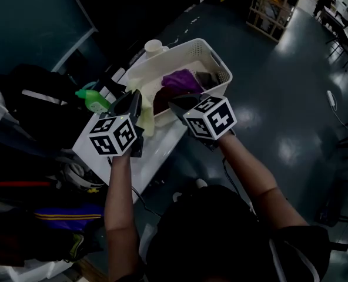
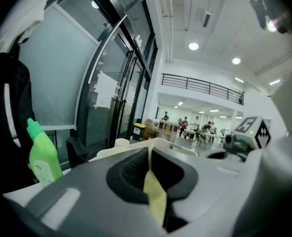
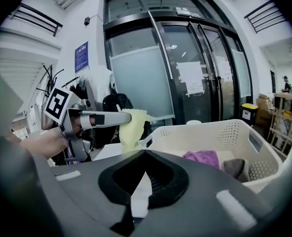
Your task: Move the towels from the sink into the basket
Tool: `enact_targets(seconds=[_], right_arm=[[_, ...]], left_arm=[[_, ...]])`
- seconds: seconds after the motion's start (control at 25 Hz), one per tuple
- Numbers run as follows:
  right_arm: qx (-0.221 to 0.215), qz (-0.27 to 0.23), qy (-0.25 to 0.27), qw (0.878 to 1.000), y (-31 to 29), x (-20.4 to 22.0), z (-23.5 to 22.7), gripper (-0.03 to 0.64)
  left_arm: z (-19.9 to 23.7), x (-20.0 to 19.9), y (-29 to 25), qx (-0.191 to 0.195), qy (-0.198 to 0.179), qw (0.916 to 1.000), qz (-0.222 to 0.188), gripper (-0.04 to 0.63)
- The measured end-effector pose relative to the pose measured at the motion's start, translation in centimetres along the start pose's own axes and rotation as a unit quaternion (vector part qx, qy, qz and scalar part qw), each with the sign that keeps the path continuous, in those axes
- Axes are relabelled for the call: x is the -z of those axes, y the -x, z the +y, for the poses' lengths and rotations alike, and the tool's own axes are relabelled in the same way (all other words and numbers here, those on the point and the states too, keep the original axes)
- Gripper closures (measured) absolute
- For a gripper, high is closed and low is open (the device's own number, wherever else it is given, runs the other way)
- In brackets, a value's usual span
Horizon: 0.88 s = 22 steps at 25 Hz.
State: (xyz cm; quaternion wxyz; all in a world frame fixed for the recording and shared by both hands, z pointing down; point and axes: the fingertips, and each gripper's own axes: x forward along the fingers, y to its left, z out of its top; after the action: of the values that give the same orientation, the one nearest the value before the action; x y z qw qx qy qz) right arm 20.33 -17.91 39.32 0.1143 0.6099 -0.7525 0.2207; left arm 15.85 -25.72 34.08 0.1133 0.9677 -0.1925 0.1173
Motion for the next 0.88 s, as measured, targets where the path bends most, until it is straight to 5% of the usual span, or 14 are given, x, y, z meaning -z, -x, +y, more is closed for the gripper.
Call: enact_targets(seconds=[0.88], right_arm=[[0.03, -0.016, -0.014, 0.999, 1.2, -1.4, -6.1, 0.618]], left_arm=[[-0.2, -1.6, -7.7, 0.006, -0.013, 0.9999, 0.004, 0.581]])
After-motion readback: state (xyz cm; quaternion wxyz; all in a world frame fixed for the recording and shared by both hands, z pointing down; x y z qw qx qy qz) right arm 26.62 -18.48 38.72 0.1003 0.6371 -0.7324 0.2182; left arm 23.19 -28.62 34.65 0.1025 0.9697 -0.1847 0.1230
